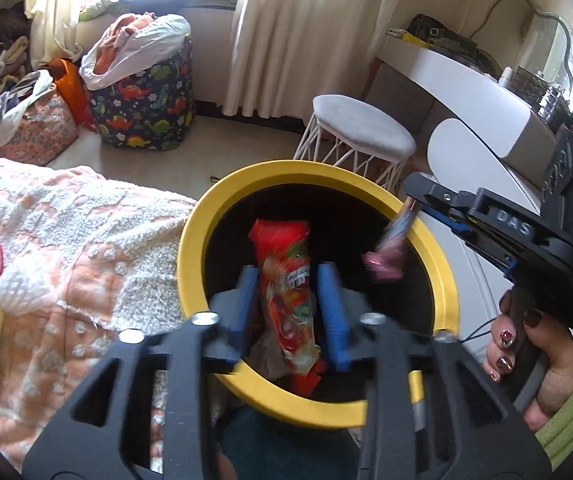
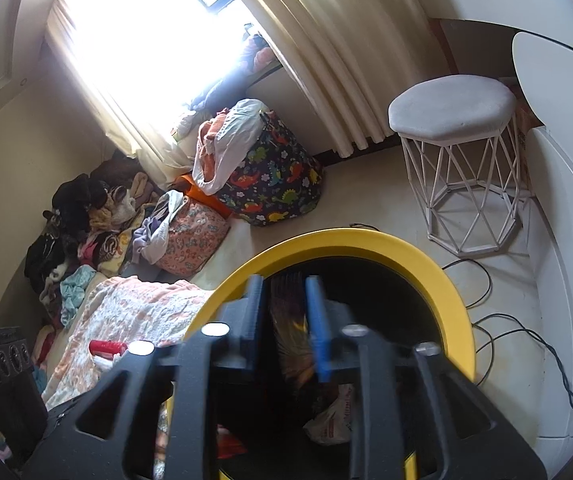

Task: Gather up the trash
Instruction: 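Open both tools to drop the chocolate bar and red packet into the bin, then move both open tools back toward the remaining trash on the bed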

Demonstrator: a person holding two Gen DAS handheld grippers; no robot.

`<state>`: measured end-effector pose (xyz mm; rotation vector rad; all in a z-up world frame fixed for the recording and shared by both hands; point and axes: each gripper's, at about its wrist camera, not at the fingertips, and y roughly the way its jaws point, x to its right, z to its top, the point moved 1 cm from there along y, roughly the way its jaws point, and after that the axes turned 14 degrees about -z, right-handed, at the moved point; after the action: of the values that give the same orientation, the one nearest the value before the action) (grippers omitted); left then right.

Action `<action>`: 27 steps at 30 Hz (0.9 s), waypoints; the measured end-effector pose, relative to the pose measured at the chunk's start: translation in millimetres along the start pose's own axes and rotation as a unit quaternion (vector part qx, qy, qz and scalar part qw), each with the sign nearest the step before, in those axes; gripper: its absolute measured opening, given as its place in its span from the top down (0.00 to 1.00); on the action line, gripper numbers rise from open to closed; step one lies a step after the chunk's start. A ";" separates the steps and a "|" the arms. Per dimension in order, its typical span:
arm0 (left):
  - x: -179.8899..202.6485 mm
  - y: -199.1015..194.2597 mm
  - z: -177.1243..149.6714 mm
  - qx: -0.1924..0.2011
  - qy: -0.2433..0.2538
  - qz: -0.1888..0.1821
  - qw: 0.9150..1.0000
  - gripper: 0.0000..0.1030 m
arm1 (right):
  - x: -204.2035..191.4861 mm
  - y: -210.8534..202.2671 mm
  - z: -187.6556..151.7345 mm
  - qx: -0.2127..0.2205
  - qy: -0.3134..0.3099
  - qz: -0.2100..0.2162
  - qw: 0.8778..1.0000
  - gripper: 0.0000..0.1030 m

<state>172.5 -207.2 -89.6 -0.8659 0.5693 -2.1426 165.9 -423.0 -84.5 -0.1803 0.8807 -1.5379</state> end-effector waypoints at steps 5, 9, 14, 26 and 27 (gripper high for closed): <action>-7.0 -9.3 0.9 0.020 0.000 0.031 0.999 0.23 | -4.5 2.2 -1.4 0.002 -0.008 0.000 1.000 0.49; -15.5 -20.2 -0.4 0.033 -0.007 0.044 0.998 0.12 | -10.9 2.5 -4.4 0.001 -0.014 0.005 1.000 0.44; -26.6 -34.3 -2.6 0.045 -0.013 0.063 0.997 0.11 | -24.6 0.5 -10.6 -0.001 -0.033 0.015 0.999 0.43; -59.8 -78.3 -3.4 0.091 -0.033 0.110 0.989 0.11 | -69.5 0.8 -27.0 -0.017 -0.080 0.038 0.996 0.41; -64.5 -83.0 -3.6 0.096 -0.037 0.115 0.988 0.11 | -73.2 1.4 -28.2 -0.019 -0.083 0.040 0.996 0.41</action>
<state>162.7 -105.1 -66.1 -0.7333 0.3964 -1.9122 164.7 -344.9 -77.2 -0.2920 0.7764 -1.4104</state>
